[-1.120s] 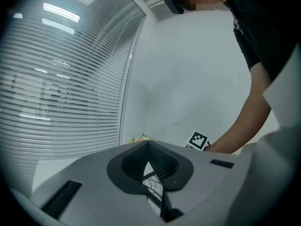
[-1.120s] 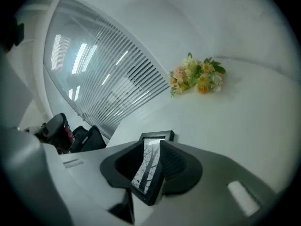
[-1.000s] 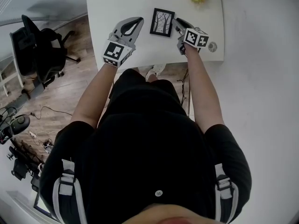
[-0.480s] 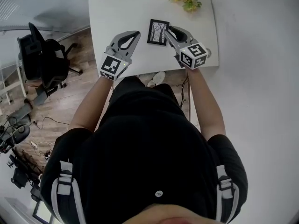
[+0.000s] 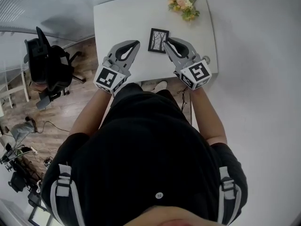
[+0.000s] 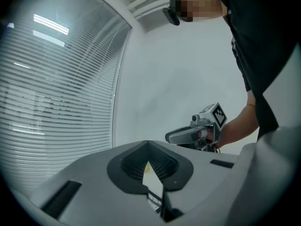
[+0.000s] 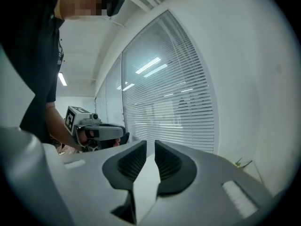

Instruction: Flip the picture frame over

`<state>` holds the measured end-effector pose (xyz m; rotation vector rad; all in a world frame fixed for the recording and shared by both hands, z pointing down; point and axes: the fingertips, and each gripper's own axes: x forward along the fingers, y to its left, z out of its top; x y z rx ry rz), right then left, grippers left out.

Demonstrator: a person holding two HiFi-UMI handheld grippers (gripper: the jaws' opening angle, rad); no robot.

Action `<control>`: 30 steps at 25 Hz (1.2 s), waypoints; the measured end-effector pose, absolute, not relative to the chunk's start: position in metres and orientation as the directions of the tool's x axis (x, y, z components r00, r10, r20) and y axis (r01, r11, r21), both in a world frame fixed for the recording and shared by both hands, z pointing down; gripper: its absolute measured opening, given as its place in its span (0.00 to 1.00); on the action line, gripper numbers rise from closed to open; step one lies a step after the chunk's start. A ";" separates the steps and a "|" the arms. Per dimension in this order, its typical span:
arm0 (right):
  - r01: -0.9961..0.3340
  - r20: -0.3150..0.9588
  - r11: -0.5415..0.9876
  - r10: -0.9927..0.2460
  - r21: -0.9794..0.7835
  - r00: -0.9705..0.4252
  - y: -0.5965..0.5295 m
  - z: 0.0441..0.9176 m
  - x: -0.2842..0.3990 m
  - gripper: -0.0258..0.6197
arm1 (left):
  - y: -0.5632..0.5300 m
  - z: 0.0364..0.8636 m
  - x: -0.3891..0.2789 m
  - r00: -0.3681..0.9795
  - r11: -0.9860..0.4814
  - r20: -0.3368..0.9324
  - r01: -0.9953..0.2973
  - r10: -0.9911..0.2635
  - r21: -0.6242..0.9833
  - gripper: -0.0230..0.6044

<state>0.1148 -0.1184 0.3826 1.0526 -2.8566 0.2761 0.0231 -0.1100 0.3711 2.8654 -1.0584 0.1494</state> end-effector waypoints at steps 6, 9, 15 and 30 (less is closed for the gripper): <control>-0.646 0.064 0.755 -0.643 -0.115 -0.763 -0.110 0.346 0.117 0.09 | -0.103 0.347 0.034 0.779 -0.780 0.081 -0.625 -0.622 0.026 0.04; -0.644 0.047 0.758 -0.643 -0.101 -0.764 -0.110 0.336 0.117 0.06 | -0.100 0.334 0.040 0.787 -0.788 0.067 -0.615 -0.613 0.016 0.04; -0.643 0.058 0.763 -0.641 -0.068 -0.766 -0.110 0.333 0.116 0.06 | -0.099 0.320 0.051 0.791 -0.791 0.036 -0.611 -0.611 0.021 0.04; -0.641 0.059 0.765 -0.638 -0.059 -0.768 -0.112 0.328 0.118 0.05 | -0.111 0.319 0.060 0.791 -0.791 0.038 -0.611 -0.611 0.009 0.04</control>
